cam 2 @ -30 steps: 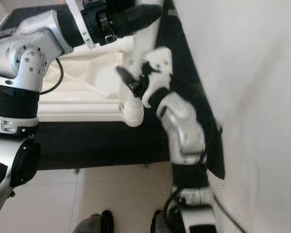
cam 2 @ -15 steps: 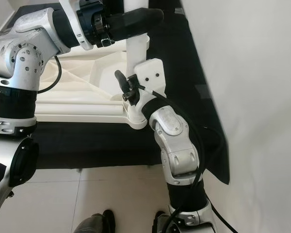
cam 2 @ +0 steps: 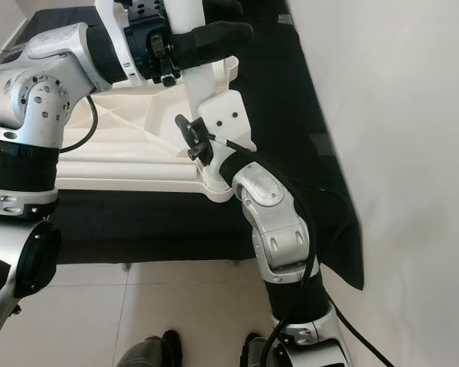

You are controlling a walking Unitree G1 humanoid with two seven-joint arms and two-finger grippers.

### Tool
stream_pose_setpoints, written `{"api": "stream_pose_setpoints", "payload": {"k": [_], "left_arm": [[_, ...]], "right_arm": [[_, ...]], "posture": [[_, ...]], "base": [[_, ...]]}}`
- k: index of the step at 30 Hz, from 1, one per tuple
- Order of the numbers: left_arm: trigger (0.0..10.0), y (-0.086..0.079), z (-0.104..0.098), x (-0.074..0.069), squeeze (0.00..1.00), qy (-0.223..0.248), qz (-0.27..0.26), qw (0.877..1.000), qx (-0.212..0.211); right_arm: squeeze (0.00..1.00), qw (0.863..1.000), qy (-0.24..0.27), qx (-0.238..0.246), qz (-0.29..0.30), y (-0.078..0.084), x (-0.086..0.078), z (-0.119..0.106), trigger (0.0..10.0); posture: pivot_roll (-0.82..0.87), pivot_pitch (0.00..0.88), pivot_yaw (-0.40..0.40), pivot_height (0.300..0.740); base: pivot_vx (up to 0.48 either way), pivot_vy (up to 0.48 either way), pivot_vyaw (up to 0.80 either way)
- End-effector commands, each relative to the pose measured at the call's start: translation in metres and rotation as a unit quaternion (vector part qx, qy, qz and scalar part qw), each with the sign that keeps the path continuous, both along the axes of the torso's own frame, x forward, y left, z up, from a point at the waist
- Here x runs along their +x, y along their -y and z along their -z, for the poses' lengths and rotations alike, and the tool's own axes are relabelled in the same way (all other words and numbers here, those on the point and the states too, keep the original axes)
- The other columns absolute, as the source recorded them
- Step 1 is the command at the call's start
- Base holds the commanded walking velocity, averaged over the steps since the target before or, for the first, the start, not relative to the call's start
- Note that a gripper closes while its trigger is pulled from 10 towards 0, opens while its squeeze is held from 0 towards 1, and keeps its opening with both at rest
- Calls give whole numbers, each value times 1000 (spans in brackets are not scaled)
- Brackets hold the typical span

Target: Building children table

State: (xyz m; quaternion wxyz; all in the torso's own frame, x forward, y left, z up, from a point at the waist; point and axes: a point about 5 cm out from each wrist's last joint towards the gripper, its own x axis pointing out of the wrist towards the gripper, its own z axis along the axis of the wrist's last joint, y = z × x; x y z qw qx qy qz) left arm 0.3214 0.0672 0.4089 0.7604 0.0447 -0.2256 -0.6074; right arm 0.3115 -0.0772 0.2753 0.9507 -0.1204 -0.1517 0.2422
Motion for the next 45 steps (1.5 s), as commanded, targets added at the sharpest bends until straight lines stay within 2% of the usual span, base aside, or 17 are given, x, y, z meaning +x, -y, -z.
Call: {"api": "stream_pose_setpoints", "payload": {"k": [1,8,9,10,11,14,15,17,23,24,26,27,32,33,34,35,45], "left_arm": [[0,-6,4,5,0,-15,-22,1000,-4],[0,-6,2,5,0,-11,-27,1000,-9],[0,-6,2,5,0,-11,-28,999,-11],[0,-6,2,5,0,-11,-29,999,-11],[0,-6,2,5,0,-11,-30,999,-11],[0,-6,2,5,0,-12,-31,999,-12],[0,-6,2,5,0,-12,-31,999,-12],[0,-6,2,5,0,-12,-31,999,-13],[0,-5,1,6,0,-12,-30,999,-14],[0,-5,1,6,0,-12,-30,999,-14],[0,-5,1,5,0,-12,-29,999,-14],[0,-4,1,5,0,-12,-28,999,-14],[0,-2,1,6,0,-14,-23,1000,-11],[0,-2,2,6,0,-14,-21,1000,-11],[0,-1,2,6,0,-14,-20,1000,-10],[0,-1,2,6,0,-15,-19,1000,-9],[0,4,0,6,0,-13,-11,1000,-6]], "right_arm": [[0,999,-37,-17,-11,-5,1,16,0],[0,999,-46,-15,-5,-2,6,15,0],[0,999,-48,-12,-1,-1,6,14,4353],[0,999,-49,-9,1,0,7,14,4353],[0,999,-52,-4,1,0,8,13,10000],[0,998,-59,9,-7,5,10,10,10000],[906,998,-58,10,-13,9,12,8,10000],[1000,998,-57,12,-21,13,15,6,10000],[1000,994,-64,-15,-85,26,31,-5,10000],[314,992,-65,-22,-102,28,35,-9,10000],[314,991,-65,-26,-113,28,37,-12,10000],[0,990,-60,-30,-120,30,40,-17,10000],[0,973,-80,-41,-211,28,44,-25,10000],[0,969,-83,-52,-226,27,43,-25,8510],[0,966,-92,-60,-234,27,43,-23,1569],[0,962,-104,-64,-245,27,43,-21,0],[0,956,-135,-68,-250,27,47,-12,0]], "posture": [[-37,215,48,740],[-39,217,42,740],[-40,218,41,740],[-40,218,41,740],[-41,220,39,740],[-41,222,38,740],[-40,223,38,740],[-40,223,38,740],[-41,225,37,740],[-39,228,38,740],[-39,228,38,740],[-39,227,38,740],[-41,229,46,740],[-41,229,46,740],[-43,231,49,740],[-44,230,49,740],[-46,232,59,740]], "base": [[0,0,0],[0,0,0],[0,0,0],[0,0,0],[0,0,0],[0,0,0],[0,0,0],[0,0,0],[0,0,0],[0,0,0],[0,0,0],[0,0,0],[0,0,0],[0,0,0],[0,0,0],[0,0,0],[0,0,0]]}}
